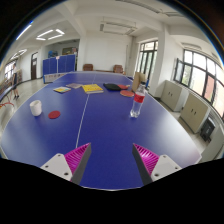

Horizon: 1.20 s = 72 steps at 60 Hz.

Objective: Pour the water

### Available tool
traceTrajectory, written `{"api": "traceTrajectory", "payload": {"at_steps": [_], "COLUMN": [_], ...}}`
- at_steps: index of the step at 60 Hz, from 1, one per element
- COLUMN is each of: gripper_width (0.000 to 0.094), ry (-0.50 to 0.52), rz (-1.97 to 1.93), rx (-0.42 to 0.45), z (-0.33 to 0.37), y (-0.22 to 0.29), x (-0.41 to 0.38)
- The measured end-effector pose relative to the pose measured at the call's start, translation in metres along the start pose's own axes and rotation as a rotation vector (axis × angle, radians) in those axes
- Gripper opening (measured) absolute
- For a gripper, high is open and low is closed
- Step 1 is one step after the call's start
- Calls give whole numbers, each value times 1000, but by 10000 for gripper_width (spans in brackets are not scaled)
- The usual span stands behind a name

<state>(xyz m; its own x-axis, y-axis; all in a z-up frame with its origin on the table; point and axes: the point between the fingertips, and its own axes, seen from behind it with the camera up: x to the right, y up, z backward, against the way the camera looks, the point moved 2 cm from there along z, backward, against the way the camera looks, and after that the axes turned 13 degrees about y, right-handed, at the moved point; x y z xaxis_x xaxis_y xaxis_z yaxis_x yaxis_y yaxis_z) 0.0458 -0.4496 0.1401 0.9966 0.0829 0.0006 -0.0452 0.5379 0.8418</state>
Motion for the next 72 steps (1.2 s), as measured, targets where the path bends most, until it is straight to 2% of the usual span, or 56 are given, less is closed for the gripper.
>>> {"api": "traceTrajectory", "payload": {"at_steps": [11, 18, 24, 31, 36, 40, 44, 49, 57, 65, 72], "gripper_width": [848, 847, 848, 847, 804, 708, 517, 471, 335, 335, 335], "ry": [-19, -8, -4, 29, 20, 20, 12, 9, -24, -74, -154], "rz": [-18, -9, -10, -35, -4, 6, -9, -18, -9, 10, 59], "rx": [91, 166, 209, 240, 263, 271, 291, 322, 335, 329, 334], "z": [-113, -179, -249, -298, -323, -337, -346, -346, -341, -323, -299], "y": [48, 98, 133, 152, 164, 166, 163, 165, 164, 164, 186], "x": [135, 189, 221, 239, 243, 245, 252, 252, 251, 250, 244]}}
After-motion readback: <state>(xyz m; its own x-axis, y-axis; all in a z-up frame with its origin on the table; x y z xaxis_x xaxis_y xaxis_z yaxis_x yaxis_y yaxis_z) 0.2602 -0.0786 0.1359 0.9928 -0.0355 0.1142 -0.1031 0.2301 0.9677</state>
